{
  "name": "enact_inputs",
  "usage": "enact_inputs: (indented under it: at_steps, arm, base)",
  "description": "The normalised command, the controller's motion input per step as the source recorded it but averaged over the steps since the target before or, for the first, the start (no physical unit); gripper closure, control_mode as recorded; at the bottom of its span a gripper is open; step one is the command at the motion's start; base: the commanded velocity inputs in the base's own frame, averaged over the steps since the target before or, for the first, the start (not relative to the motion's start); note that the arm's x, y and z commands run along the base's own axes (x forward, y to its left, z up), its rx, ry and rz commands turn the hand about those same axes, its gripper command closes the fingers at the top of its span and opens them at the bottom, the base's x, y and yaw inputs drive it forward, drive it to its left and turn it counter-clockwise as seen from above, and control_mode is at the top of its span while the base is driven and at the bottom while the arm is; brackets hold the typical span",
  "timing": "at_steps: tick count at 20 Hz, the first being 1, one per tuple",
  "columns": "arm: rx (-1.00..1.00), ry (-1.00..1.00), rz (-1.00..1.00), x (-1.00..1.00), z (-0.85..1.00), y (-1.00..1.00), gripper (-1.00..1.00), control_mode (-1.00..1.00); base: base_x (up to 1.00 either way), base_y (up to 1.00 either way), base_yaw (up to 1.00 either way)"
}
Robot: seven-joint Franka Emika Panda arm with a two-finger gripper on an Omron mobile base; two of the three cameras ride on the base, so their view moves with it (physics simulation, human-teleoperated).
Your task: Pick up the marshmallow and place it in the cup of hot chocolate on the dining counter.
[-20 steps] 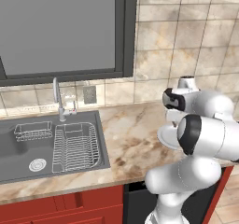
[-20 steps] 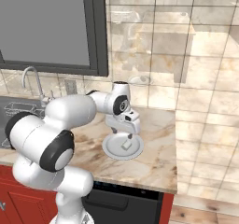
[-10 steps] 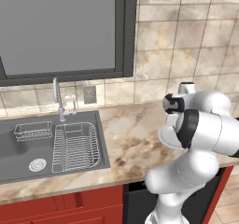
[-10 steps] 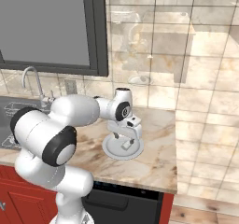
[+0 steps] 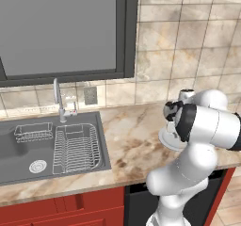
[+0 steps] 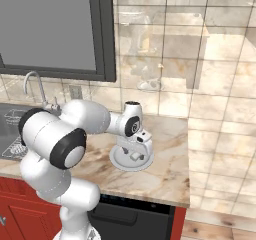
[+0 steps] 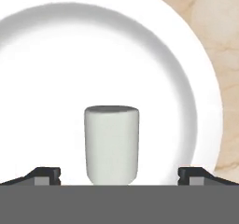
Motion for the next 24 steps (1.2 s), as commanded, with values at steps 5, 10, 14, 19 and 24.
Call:
enact_inputs:
  at_steps: [5,10,14,19,24]
  arm:
    - [0.00,0.07,0.00,0.19,-0.25,-0.01,-1.00,-1.00]
    - [0.01,0.06,0.00,0.13,-0.18,-0.11,-1.00,-1.00]
    - [0.01,0.05,0.00,0.04,-0.20,-0.09,-1.00,-1.00]
    - [0.00,0.02,0.00,0.00,-0.29,0.00,1.00,-1.00]
    - [0.00,0.01,0.00,0.00,0.00,0.00,1.00,-1.00]
  base:
    - [0.00,0.00,0.00]
    - [0.00,0.00,0.00]
    - [0.00,0.00,0.00]
    - [0.00,0.00,0.00]
    - [0.00,0.00,0.00]
